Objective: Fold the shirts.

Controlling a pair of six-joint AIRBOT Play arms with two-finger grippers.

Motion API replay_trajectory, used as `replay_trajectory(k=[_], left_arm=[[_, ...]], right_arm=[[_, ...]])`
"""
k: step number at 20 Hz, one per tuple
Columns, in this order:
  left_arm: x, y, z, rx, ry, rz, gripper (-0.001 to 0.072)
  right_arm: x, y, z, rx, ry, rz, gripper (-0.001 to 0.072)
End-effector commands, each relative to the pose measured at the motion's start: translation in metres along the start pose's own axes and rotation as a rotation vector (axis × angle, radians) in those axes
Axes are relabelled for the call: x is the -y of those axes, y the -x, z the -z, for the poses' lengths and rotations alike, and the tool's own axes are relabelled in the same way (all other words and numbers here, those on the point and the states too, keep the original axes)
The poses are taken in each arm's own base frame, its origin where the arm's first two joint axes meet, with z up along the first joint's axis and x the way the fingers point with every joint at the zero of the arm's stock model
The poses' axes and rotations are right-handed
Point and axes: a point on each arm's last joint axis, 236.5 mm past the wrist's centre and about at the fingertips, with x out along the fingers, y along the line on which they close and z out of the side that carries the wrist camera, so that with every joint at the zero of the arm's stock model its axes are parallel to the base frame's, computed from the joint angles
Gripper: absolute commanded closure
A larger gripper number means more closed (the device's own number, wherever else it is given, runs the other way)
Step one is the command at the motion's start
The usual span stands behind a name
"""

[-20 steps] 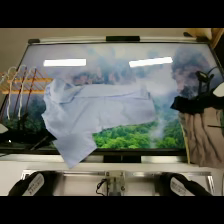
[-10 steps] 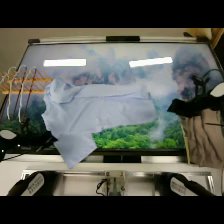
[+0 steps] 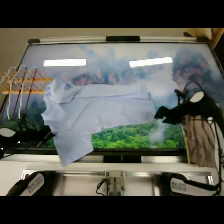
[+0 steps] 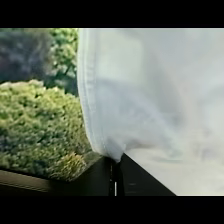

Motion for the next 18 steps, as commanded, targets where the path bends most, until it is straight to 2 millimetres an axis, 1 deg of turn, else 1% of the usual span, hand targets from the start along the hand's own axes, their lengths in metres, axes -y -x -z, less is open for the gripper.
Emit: replay_trajectory(k=[1, 2, 3, 5, 6, 7, 8, 9, 10, 11, 12, 13, 14, 15, 16, 17, 18], left_arm=[[0.007, 0.006, -0.003, -0.007, -0.02, 0.015, 0.0672], [0.009, 0.007, -0.004, -0.005, -0.024, 0.018, 0.0673], [0.01, 0.009, -0.007, 0.0, -0.027, 0.019, 0.0673], [0.013, 0.012, -0.011, 0.012, -0.033, 0.021, 0.0672], [0.014, 0.013, -0.014, 0.017, -0.036, 0.022, 0.0672], [0.015, 0.014, -0.016, 0.022, -0.038, 0.023, 0.0672], [0.017, 0.016, -0.019, 0.031, -0.043, 0.025, 0.0672], [0.02, 0.021, -0.027, 0.05, -0.052, 0.028, 0.0673], [0.028, 0.03, -0.038, 0.075, -0.07, 0.036, 0.0674], [0.041, 0.046, -0.054, 0.115, -0.114, 0.048, 0.0675], [0.061, 0.073, -0.076, 0.182, -0.177, 0.065, 0.0675], [0.087, 0.11, -0.099, 0.276, -0.263, 0.082, 0.0675], [0.122, 0.166, -0.124, 0.418, -0.368, 0.1, 0.0675], [0.159, 0.233, -0.14, 0.584, -0.465, 0.117, 0.0675], [0.202, 0.317, -0.143, 0.792, -0.565, 0.138, 0.0675], [0.239, 0.398, -0.13, 0.992, -0.651, 0.158, 0.0675], [0.269, 0.479, -0.101, 1.194, -0.723, 0.165, 0.0675]], right_arm=[[-0.01, -0.024, -0.023, 0.089, -0.029, 0.014, 0.008], [-0.013, -0.029, -0.027, 0.105, -0.033, 0.02, 0.008], [-0.013, -0.034, -0.026, 0.096, -0.035, 0.038, 0.0081], [-0.013, -0.047, -0.015, 0.046, -0.02, 0.071, 0.008], [-0.016, -0.053, -0.011, 0.027, -0.01, 0.072, 0.0154], [-0.02, -0.055, -0.01, 0.028, -0.007, 0.072, 0.0319], [-0.024, -0.055, -0.012, 0.037, -0.015, 0.07, 0.0513], [-0.028, -0.052, -0.015, 0.047, -0.014, 0.066, 0.0605], [-0.033, -0.044, -0.021, 0.068, 0.0, 0.061, 0.064], [-0.043, -0.028, -0.03, 0.106, 0.039, 0.05, 0.064], [-0.057, -0.003, -0.044, 0.171, 0.106, 0.037, 0.064], [-0.076, 0.031, -0.06, 0.256, 0.19, 0.022, 0.064], [-0.1, 0.081, -0.077, 0.384, 0.31, 0.022, 0.064], [-0.126, 0.139, -0.089, 0.53, 0.436, 0.028, 0.064], [-0.155, 0.214, -0.095, 0.717, 0.557, 0.051, 0.064], [-0.181, 0.29, -0.089, 0.911, 0.638, 0.074, 0.064], [-0.205, 0.373, -0.068, 1.126, 0.686, 0.084, 0.064]])
